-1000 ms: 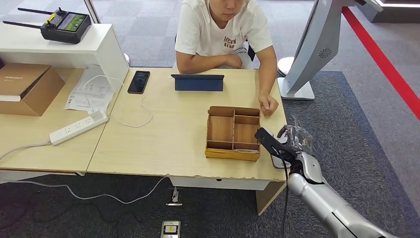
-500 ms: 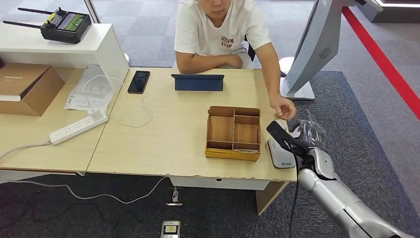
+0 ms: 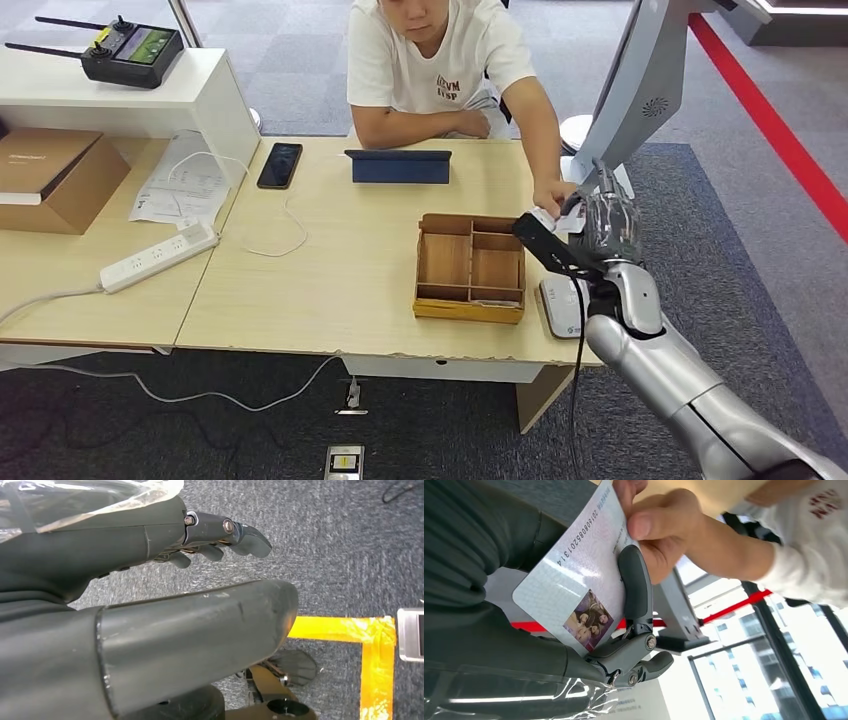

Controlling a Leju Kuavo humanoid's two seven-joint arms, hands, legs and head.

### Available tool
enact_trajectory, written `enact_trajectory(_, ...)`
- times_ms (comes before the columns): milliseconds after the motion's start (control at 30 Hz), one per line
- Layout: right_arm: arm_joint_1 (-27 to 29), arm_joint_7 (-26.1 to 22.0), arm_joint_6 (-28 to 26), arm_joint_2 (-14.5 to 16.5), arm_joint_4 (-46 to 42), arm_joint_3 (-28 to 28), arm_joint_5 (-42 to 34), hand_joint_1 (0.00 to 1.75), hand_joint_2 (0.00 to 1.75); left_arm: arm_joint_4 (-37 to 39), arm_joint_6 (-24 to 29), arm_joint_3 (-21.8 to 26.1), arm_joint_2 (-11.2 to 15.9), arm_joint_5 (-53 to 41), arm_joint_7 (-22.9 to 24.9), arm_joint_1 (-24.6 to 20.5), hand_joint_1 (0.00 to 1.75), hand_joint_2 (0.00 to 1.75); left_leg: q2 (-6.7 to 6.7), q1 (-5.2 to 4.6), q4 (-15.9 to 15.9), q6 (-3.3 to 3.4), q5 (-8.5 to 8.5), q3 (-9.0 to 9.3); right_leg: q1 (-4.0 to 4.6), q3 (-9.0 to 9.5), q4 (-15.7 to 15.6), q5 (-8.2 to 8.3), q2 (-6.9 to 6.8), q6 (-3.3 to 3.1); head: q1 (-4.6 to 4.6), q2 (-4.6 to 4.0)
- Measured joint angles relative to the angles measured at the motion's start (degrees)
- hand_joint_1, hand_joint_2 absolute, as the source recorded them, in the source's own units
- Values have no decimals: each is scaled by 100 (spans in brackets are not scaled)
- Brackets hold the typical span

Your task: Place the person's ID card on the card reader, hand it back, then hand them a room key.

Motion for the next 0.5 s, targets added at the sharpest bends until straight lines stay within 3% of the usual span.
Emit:
enact_trajectory(267, -787, -127, 289, 604, 83, 345, 295, 175, 175, -25, -9, -173, 9, -22, 119, -110, 0, 0, 0, 2, -2, -2, 11, -5, 2, -11, 2, 9, 0, -3, -1, 0)
enact_trajectory(467, -1067, -230, 327, 938, 394, 555, 283, 175, 175, -42, -9, -214, 13, -39, 115, -134, 0, 0, -2, 2, -1, -2, 15, -11, 2, -12, 2, 10, -2, -1, 2, 0)
enact_trajectory(500, -1098, -246, 319, 979, 446, 577, 267, 165, 175, -42, -10, -215, 13, -47, 110, -143, 0, 0, -2, 1, 0, -2, 14, -11, 1, -12, 2, 10, -1, -1, 1, 0)
